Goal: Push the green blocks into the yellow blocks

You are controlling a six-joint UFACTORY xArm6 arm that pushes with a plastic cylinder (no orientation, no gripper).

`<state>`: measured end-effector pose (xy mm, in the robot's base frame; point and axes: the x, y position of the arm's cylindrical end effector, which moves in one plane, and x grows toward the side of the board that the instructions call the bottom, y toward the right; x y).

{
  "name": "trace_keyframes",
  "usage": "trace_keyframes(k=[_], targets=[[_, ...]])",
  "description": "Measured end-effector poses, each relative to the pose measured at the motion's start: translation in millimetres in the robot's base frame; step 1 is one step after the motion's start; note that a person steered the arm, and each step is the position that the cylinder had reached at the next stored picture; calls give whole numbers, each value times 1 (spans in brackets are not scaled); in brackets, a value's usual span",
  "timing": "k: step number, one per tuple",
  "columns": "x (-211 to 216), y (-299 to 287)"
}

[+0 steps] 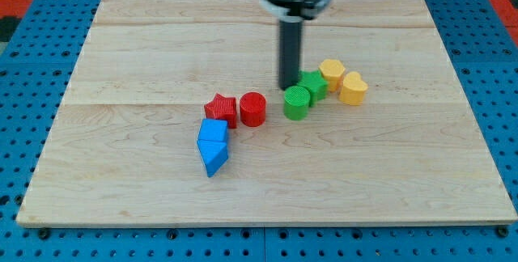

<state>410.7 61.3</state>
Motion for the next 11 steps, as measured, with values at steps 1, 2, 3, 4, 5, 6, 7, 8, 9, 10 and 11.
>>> trace_keyframes(k=[1,2,3,4,5,6,7,8,9,10,11], targets=[[1,-12],[29,-72],[46,-36],[46,33],[58,44],[99,36],[109,110],[80,102],[60,69],[77,54],[92,5]])
